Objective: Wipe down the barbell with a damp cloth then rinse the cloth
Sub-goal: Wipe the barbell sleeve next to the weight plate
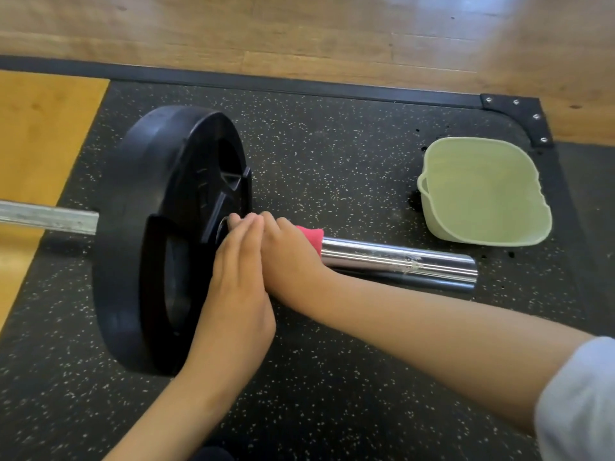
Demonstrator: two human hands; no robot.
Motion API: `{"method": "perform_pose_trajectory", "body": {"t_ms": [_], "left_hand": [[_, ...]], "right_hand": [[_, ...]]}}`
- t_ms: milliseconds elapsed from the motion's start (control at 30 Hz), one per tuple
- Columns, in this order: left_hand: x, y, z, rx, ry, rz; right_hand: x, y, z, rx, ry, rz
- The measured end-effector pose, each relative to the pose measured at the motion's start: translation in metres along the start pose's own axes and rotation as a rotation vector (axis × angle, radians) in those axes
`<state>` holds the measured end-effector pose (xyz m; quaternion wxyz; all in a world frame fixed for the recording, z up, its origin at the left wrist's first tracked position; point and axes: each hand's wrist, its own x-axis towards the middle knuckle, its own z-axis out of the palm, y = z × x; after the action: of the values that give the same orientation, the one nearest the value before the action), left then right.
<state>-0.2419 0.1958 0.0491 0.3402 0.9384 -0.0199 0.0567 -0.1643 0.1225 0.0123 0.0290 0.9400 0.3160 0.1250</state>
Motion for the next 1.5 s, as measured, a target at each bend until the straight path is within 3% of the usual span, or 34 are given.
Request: {"method": "perform_pose_trajectory", "body": {"t_ms": [167,267,500,633,767,900,1033,1300,1500], "left_hand": [[0.008,0.01,0.012,0.057,-0.077,0.087],[0.02,0.015,0.022,0.163,-0.162,0.169],[0.038,0.017,0.051,0.482,-0.295,0.271],[0.039,0.013,0.055,0.534,-0.211,0.309],[0.037,0.01,0.057,0.476,-0.138,0.326],[0.041,0.002,0.046,0.468,-0.096,0.219],[0.042,0.005,0.045,0.496,-0.131,0.232],[0.052,0.019,0.063,0.565,-0.162,0.334],[0.075,0.036,0.055,0.715,-0.399,0.287]], "right_hand": [[-0.027,0.032,-0.003,0.006,0.016,-0.06],[-0.06,0.068,-0.002,0.064,0.091,-0.003],[-0.151,0.142,-0.011,-0.011,-0.023,0.179],[-0.141,0.12,-0.013,0.047,-0.042,0.285],[-0.091,0.076,-0.003,0.045,0.038,0.163],[-0.062,0.058,0.011,0.006,0.184,0.112],[-0.073,0.076,0.006,0.025,0.122,0.027],[-0.15,0.143,-0.014,0.049,-0.016,0.197],[-0.153,0.143,-0.018,0.099,-0.082,0.313]]}}
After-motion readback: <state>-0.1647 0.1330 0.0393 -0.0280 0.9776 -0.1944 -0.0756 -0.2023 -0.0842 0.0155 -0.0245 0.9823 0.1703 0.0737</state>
